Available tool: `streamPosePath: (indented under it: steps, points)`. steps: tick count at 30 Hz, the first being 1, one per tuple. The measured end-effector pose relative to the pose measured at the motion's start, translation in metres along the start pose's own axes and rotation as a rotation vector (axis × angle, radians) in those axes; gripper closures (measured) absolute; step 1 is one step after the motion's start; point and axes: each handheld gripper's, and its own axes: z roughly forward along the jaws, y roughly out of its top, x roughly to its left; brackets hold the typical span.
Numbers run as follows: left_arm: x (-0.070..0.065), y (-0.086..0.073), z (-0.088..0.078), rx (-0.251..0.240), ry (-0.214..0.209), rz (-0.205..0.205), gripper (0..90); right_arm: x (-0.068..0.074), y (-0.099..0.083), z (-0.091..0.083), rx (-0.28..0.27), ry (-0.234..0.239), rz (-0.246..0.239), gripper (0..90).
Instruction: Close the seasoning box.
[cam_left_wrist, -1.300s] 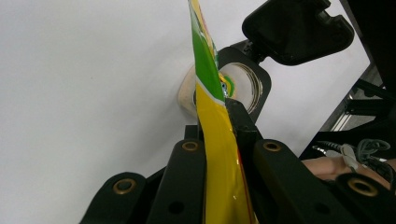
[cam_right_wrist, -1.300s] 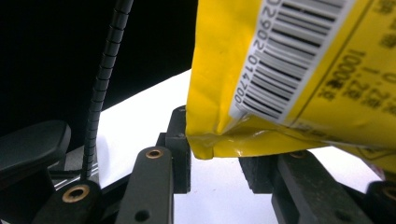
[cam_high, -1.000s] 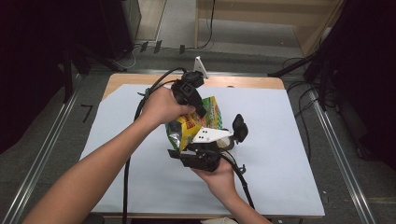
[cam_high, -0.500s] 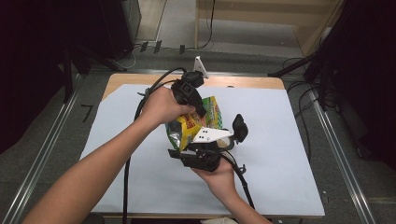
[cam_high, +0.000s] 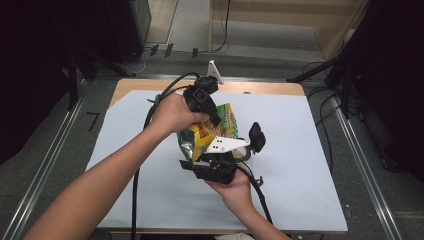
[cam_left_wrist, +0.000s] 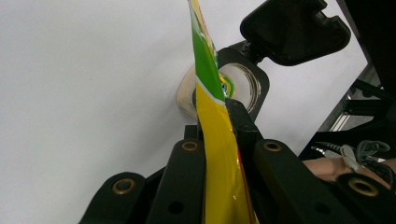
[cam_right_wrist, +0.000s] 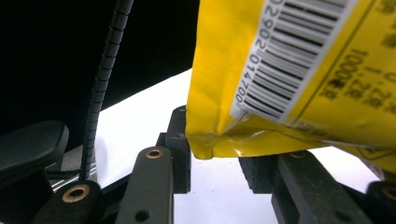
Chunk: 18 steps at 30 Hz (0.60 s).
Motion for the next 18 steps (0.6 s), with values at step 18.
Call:
streamPosePath:
  steps: [18]
  points:
    - [-0.0004,0.0003,0.0013,-0.001,-0.003,-0.002,86.7,0.002,0.0019,-0.0004,0.0,0.0,0.0,69.5]
